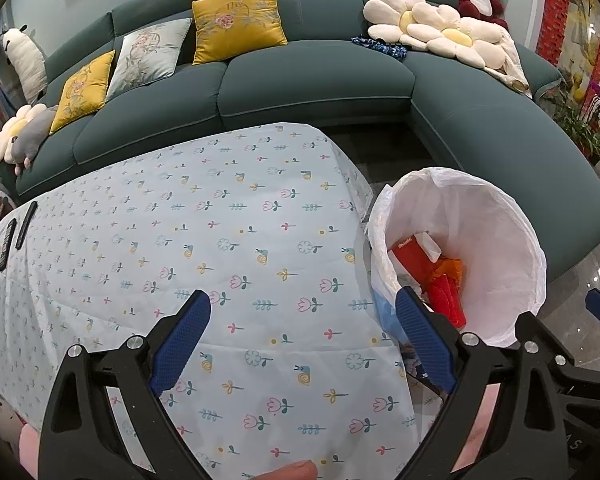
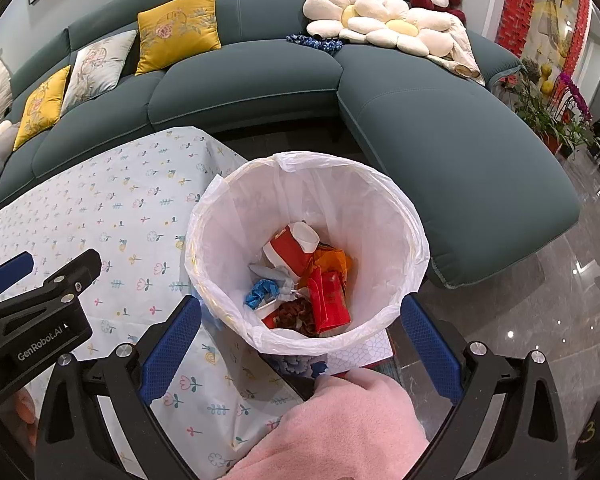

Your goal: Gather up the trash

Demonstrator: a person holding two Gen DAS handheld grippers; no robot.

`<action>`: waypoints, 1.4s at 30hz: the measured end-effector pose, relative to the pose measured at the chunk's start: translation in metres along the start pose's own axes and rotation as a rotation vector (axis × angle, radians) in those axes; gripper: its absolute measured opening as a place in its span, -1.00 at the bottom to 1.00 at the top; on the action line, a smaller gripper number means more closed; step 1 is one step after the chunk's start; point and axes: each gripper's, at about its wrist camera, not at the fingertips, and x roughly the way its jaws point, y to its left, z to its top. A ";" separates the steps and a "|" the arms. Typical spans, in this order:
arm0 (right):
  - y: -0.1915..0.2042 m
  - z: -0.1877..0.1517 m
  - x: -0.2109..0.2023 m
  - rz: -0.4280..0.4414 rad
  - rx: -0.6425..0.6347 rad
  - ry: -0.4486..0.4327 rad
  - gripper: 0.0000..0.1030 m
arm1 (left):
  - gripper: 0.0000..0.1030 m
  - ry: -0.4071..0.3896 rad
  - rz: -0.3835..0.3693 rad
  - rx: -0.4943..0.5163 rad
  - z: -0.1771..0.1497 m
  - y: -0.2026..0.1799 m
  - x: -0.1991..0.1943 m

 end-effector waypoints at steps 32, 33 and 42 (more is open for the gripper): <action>-0.001 -0.002 0.004 0.000 0.001 0.003 0.87 | 0.71 0.009 0.005 -0.006 -0.003 -0.004 -0.001; -0.001 -0.002 0.004 0.000 0.000 0.003 0.87 | 0.71 0.010 0.005 -0.005 -0.003 -0.004 -0.001; -0.002 -0.003 0.006 -0.001 0.000 0.004 0.87 | 0.71 0.014 0.007 0.002 -0.004 -0.006 0.000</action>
